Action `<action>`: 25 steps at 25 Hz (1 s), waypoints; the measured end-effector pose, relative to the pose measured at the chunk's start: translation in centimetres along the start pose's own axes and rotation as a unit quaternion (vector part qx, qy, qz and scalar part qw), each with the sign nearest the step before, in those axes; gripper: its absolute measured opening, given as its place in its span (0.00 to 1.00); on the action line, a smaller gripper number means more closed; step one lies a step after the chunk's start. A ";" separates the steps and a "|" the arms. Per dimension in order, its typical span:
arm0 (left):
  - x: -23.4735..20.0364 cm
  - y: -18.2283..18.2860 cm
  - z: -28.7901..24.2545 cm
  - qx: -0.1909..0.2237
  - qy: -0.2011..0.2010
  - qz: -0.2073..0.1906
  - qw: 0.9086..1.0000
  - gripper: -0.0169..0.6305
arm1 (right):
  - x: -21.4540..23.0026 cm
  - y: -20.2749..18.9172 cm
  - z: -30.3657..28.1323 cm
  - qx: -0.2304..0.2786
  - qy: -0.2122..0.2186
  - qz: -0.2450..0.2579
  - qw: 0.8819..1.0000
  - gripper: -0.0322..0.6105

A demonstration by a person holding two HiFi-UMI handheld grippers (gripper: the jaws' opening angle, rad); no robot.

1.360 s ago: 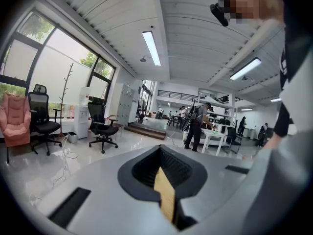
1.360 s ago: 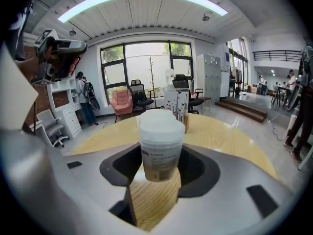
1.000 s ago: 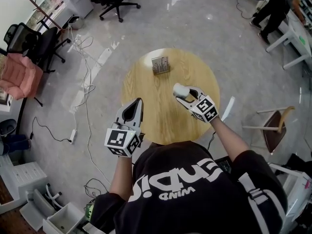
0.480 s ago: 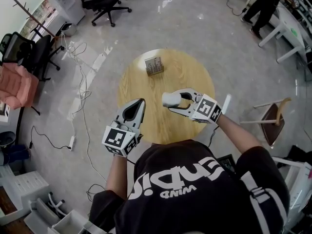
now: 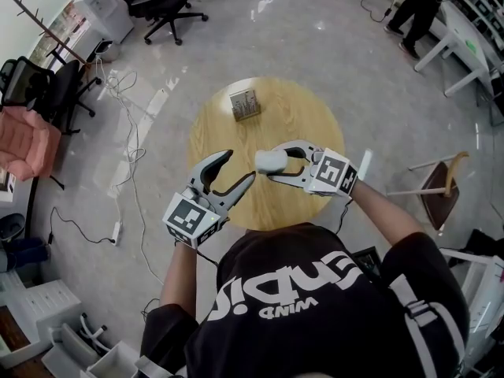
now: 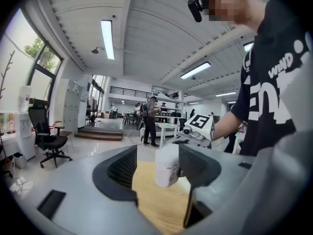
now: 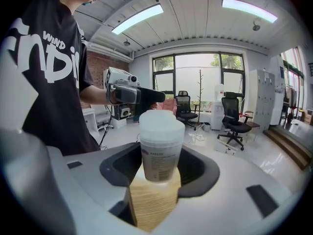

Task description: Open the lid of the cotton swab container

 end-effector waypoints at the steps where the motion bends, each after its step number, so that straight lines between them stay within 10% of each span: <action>1: 0.2 -0.2 -0.3 -0.006 -0.013 -0.003 1.000 0.43 | -0.1 0.2 0.0 0.003 0.002 0.000 1.000 0.38; 25: 4.3 -0.7 -4.7 -0.022 -0.119 -0.044 0.992 0.44 | -2.5 1.9 0.9 0.029 0.034 0.005 0.999 0.37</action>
Point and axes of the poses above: the fingertips, and each gripper's own axes: z backward along the fingers, x to its right, y out of its top, the point moved 4 cm from there along z, backward along the fingers, and after that the axes turned 12 degrees about x, right-handed, at the moved point
